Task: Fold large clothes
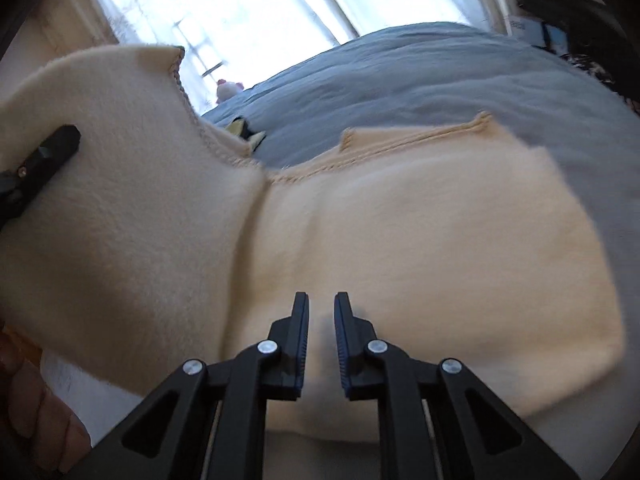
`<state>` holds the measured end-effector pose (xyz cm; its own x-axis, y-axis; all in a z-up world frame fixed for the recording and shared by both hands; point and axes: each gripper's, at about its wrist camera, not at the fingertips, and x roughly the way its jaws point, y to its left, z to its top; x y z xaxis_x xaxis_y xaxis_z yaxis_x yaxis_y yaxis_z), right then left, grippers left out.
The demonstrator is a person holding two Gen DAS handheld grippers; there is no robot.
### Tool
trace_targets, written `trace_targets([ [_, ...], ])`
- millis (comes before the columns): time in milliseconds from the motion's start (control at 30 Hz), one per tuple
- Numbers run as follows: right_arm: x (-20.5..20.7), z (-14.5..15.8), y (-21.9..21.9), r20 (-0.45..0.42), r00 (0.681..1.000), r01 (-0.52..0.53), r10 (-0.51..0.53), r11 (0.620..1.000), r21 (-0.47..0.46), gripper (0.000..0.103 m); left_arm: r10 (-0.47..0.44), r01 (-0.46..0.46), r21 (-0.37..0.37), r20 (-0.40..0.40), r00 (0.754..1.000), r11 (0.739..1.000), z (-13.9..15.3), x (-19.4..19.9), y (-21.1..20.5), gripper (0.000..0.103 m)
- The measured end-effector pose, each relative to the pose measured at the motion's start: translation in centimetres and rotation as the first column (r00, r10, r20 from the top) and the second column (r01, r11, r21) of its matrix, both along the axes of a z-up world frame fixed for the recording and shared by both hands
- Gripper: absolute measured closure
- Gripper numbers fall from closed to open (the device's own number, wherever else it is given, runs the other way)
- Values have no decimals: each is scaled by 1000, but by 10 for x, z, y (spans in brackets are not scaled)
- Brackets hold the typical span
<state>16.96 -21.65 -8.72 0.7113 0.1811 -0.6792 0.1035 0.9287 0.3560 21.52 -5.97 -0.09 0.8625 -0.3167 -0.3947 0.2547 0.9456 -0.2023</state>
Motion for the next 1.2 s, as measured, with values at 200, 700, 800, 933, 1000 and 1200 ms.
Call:
trace_targets([
  [200,-50,18,-98,59,971,235,-233,971,-29,90,-125,127,38,-72,990,991,-24,9,-98,86],
  [700,-73,-39,-165,-102,948,306,-302,951,33,90,-253,300,270,-196,947,915,-126,-17,-217,80],
  [800,-73,-31,-162,-94,952,295,-292,955,24,90,-319,376,233,-249,915,897,-111,-19,-210,38],
  [933,-77,-15,-156,-76,959,273,-273,962,-3,67,-380,437,217,-260,888,873,-81,-41,-191,20],
  [1000,-80,-4,-155,-60,963,263,-263,965,-5,63,-387,445,212,-265,883,870,-65,-49,-179,20],
  [1200,-78,32,-152,-33,977,210,-209,977,29,62,-274,330,229,-245,930,916,-18,-54,-114,20],
])
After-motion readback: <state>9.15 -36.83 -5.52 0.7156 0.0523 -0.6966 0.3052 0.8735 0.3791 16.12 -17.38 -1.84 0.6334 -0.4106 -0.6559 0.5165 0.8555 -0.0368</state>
